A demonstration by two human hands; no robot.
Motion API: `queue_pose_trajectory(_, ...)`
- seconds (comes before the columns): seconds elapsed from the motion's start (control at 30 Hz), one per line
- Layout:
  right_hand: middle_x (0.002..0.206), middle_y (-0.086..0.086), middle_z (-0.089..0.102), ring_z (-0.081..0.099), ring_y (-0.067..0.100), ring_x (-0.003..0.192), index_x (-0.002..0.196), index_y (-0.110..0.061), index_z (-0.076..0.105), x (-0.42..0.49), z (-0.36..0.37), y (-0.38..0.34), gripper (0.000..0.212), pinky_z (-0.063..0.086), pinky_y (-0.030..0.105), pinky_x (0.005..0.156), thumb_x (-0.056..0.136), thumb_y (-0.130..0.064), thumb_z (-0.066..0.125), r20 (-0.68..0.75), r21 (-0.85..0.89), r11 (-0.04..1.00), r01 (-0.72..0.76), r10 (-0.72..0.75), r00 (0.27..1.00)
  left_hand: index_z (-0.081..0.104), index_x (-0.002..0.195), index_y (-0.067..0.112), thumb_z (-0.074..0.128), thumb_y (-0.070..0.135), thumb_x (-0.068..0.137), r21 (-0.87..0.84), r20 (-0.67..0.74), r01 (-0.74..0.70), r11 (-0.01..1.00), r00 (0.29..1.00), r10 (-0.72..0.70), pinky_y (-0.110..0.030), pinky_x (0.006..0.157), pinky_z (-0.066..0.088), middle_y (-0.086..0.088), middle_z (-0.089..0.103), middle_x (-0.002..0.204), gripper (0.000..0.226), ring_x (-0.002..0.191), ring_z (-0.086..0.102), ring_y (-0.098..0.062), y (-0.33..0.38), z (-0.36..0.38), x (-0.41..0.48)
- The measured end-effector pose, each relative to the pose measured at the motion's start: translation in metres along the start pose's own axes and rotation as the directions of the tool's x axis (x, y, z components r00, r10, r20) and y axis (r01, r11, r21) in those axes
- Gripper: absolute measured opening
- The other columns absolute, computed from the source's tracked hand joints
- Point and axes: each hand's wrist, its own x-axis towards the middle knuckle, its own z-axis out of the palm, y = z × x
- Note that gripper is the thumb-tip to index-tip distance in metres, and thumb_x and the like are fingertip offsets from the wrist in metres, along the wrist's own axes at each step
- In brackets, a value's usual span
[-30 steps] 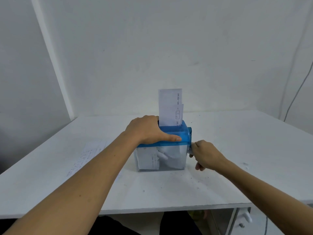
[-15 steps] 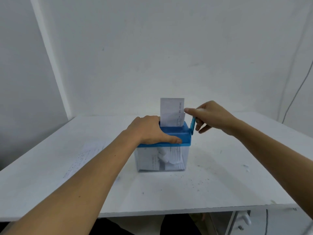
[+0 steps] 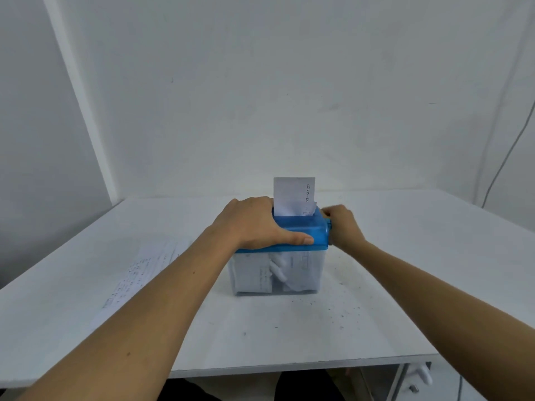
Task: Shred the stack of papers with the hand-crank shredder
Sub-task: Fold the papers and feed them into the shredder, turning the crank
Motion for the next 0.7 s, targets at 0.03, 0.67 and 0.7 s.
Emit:
queue_pose_trajectory(0.03,0.057,0.000,0.053,0.050,0.008,0.046,0.064,-0.008,0.053,-0.006,0.004,0.004,0.033,0.036,0.012,0.035,0.098,-0.005,0.056,0.017,-0.011,0.999,-0.038,0.038,0.999,0.059,0.117,0.046,0.057,0.095,0.060,0.007,0.000,0.000,1.000,1.000,0.000,-0.027,0.070,0.045,0.020,0.065,0.099,0.076,0.082,0.057,0.000,0.001,0.000,0.000)
queue_pose_trajectory(0.67,0.055,-0.001,0.057,0.052,0.013,0.049,0.064,-0.011,0.058,-0.084,-0.074,-0.021,0.054,0.046,0.027,0.059,0.094,-0.057,0.055,0.334,0.095,0.995,0.013,-0.044,0.941,0.055,0.124,0.044,0.065,0.090,0.059,-0.013,0.055,0.040,0.999,0.998,-0.039,-0.028,0.072,0.053,0.019,0.062,0.097,0.080,0.083,0.059,-0.004,0.005,-0.005,-0.001)
queue_pose_trajectory(0.7,0.054,-0.002,0.059,0.053,0.010,0.050,0.066,-0.011,0.061,-0.081,-0.081,-0.024,0.049,0.046,0.024,0.060,0.091,-0.054,0.062,0.360,0.017,0.999,0.047,-0.050,0.932,0.055,0.125,0.044,0.065,0.090,0.059,-0.015,0.054,0.041,0.999,0.998,-0.040,-0.029,0.073,0.054,0.018,0.063,0.099,0.081,0.084,0.059,-0.005,0.004,-0.005,-0.002)
